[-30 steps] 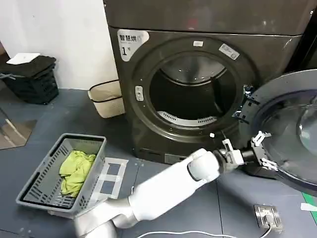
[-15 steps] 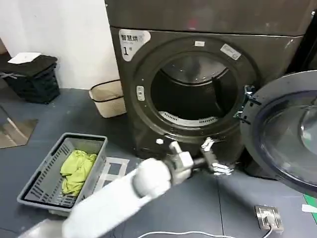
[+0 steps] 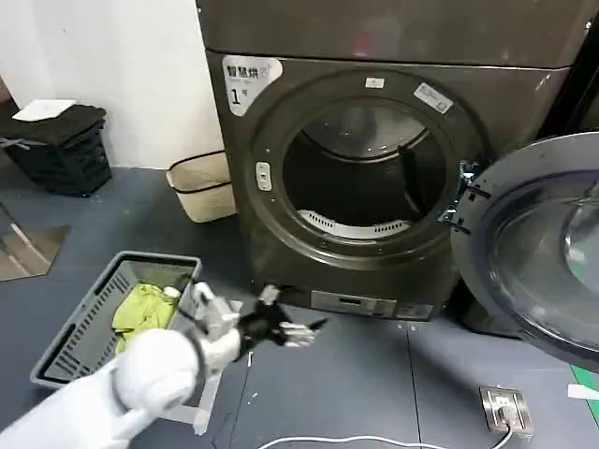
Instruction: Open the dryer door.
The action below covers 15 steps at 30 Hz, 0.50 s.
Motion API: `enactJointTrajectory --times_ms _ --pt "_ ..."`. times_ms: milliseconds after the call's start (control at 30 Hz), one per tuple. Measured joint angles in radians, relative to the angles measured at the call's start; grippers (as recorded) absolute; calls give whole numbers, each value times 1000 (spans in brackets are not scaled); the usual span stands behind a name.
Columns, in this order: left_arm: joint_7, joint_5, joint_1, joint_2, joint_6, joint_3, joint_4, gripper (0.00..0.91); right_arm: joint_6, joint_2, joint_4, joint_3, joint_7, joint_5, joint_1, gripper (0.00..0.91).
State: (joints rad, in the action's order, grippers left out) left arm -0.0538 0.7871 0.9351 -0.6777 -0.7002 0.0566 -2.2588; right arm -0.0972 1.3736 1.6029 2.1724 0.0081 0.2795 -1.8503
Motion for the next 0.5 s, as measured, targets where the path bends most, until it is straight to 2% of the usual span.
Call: enactJointTrajectory --times_ms 167,267,500 --pt "-131 146 95 83 -37 136 -1 907 12 -11 -3 -26 -8 2 16 907" --pt "-235 285 142 118 -37 216 9 907 31 -18 -12 -41 -11 20 22 907" --pt "-482 618 260 204 -37 399 41 907 34 -41 -38 -76 -28 54 33 907"
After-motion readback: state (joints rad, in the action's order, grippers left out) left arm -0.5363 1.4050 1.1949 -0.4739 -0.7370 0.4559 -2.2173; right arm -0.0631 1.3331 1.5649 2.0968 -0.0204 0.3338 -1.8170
